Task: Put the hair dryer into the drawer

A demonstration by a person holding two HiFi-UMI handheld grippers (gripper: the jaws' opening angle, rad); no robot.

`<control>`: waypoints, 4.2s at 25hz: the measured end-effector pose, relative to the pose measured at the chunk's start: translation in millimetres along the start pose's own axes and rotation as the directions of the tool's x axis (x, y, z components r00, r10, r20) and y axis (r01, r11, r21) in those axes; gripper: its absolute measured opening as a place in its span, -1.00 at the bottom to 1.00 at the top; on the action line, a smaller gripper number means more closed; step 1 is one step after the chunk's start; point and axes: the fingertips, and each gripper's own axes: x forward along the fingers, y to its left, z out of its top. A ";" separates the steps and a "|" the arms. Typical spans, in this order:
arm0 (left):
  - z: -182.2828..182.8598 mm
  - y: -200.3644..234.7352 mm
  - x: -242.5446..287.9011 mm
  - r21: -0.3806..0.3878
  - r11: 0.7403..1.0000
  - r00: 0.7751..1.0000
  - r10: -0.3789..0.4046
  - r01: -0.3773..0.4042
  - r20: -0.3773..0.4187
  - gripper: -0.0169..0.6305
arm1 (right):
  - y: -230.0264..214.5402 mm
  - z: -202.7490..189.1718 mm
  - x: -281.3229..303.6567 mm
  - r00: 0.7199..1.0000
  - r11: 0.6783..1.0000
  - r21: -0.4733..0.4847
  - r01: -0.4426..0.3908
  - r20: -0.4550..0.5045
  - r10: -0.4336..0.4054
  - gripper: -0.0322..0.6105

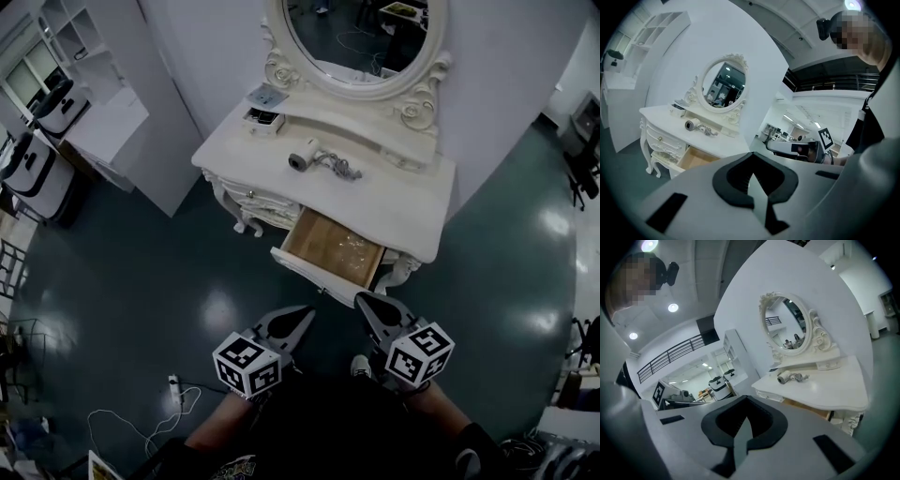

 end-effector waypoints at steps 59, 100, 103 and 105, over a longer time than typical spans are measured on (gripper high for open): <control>71.7 213.6 95.0 -0.099 0.994 0.998 0.039 -0.043 -0.040 -0.94 | -280.1 76.6 337.9 0.833 0.935 -0.352 0.049 -0.502 -0.233 -0.15; 52.2 248.0 103.3 -0.190 0.966 0.984 0.161 -0.174 -0.081 -0.94 | -350.6 19.9 425.9 0.636 0.823 -0.541 -0.175 -0.700 -0.325 -0.17; 51.2 245.5 97.9 -0.186 0.967 0.984 0.160 -0.172 -0.078 -0.94 | -339.7 17.4 420.6 0.647 0.809 -0.552 -0.203 -0.695 -0.313 -0.17; 51.3 243.7 95.3 -0.181 0.970 0.985 0.153 -0.164 -0.075 -0.94 | -329.3 17.3 416.1 0.660 0.809 -0.547 -0.217 -0.693 -0.291 -0.17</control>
